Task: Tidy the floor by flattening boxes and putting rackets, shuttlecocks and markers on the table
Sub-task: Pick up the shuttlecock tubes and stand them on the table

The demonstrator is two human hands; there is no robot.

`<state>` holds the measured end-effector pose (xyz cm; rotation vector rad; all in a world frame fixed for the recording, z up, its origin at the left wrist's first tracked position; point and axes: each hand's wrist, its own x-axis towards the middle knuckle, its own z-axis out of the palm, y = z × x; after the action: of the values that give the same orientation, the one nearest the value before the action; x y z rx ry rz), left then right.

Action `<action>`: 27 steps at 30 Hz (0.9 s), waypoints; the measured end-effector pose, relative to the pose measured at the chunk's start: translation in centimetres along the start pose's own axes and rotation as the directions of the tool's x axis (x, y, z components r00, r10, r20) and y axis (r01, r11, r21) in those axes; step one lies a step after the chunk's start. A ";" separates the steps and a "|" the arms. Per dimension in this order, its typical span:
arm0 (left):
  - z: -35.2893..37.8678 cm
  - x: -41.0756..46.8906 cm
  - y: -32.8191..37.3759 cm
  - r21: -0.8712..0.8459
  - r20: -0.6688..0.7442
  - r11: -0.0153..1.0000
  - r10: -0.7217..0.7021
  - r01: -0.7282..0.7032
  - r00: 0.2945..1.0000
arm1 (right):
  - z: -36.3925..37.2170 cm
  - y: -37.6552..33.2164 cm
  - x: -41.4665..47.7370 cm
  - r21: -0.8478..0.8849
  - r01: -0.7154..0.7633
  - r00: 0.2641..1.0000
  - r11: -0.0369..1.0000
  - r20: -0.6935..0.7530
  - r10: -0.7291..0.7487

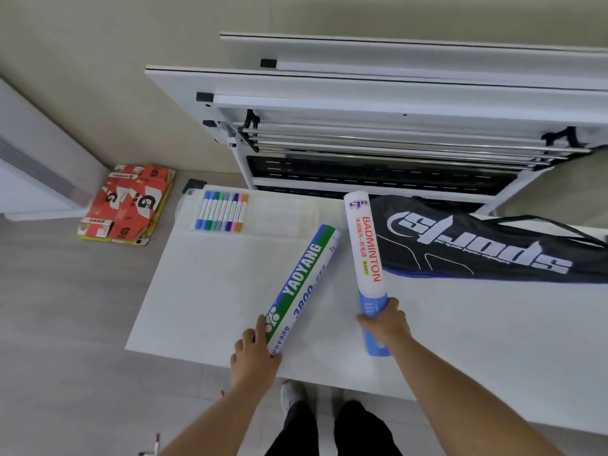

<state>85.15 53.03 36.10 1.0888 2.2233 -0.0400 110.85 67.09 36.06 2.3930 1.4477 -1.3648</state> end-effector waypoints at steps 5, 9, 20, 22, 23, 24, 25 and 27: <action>0.2 -1.3 -4.0 -0.185 0.050 0.980 -0.063 0.071 0.997 | 0.2 -2.6 0.9 0.001 0.050 0.996 0.999 -0.070 -0.050; -1.6 -2.0 -4.9 -0.329 -0.038 0.943 -0.065 0.049 0.997 | -0.1 -3.9 0.7 -0.013 0.025 1.000 1.000 -0.009 -0.025; -19.1 -3.8 4.1 -0.527 -0.436 0.771 0.115 -0.357 0.893 | -4.9 -9.6 -3.1 0.229 0.119 0.993 0.966 -0.006 -0.121; -21.3 -3.7 6.9 -0.508 -0.467 0.749 0.176 -0.426 0.867 | -6.3 -10.3 -2.9 0.271 0.139 0.990 0.953 -0.004 -0.143; -22.2 -3.6 8.3 -0.500 -0.472 0.743 0.196 -0.445 0.859 | -6.8 -10.5 -2.4 0.301 0.147 0.988 0.942 0.001 -0.154; -22.9 -3.5 9.6 -0.484 -0.476 0.743 0.219 -0.462 0.852 | -7.4 -10.6 -2.2 0.331 0.150 0.987 0.931 0.009 -0.162; -23.5 -3.3 11.0 -0.457 -0.483 0.748 0.244 -0.480 0.841 | -8.0 -10.8 -2.2 0.365 0.152 0.985 0.918 0.022 -0.172; -24.5 -2.9 13.7 -0.399 -0.493 0.754 0.303 -0.522 0.815 | -9.2 -11.0 -2.2 0.415 0.164 0.977 0.895 0.054 -0.204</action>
<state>83.00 67.28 60.36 1.3317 2.0591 1.0175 108.52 75.75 47.44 2.4140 1.5248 -1.9784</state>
